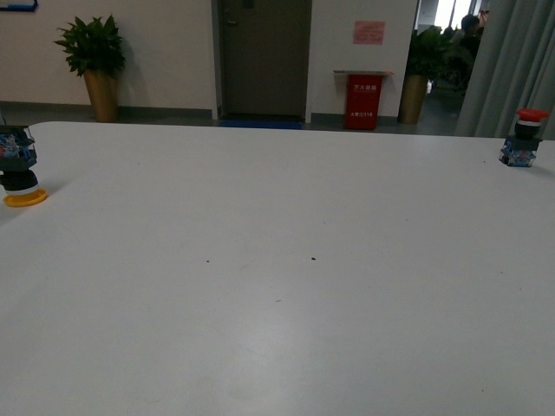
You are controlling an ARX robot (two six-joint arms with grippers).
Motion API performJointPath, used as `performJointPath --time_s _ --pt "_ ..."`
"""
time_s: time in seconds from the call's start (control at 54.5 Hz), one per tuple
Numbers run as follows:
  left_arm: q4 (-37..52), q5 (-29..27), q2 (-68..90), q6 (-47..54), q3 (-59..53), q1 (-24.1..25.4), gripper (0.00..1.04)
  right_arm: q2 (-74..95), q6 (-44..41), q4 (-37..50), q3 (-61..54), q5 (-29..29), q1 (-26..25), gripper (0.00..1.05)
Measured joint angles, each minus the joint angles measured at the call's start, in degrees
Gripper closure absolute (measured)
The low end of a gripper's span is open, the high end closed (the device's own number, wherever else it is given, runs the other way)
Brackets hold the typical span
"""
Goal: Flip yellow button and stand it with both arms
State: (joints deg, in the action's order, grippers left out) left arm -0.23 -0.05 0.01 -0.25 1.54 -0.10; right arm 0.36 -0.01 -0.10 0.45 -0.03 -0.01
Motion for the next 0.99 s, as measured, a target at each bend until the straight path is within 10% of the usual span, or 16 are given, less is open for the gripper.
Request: performJointPath --time_s 0.294,0.404,0.459,0.643,0.992 --pt "0.22 -1.18 0.15 -0.07 -0.02 -0.26 0.07 0.0 0.0 0.0 0.0 0.02 0.0 0.07" --pt "16.37 -30.86 9.03 1.29 1.57 -7.34 0.07 0.0 0.02 0.0 0.0 0.02 0.0 0.07" --pt "23.61 -34.8 12.24 6.51 4.31 -9.77 0.07 0.0 0.0 0.0 0.0 -0.02 0.0 0.07" --pt "20.61 -29.7 15.34 12.11 13.9 -10.49 0.07 0.0 0.0 0.0 0.0 0.02 0.0 0.07" --pt "9.86 -2.47 33.31 5.42 19.71 14.86 0.07 0.0 0.0 0.0 0.0 0.02 0.0 0.07"
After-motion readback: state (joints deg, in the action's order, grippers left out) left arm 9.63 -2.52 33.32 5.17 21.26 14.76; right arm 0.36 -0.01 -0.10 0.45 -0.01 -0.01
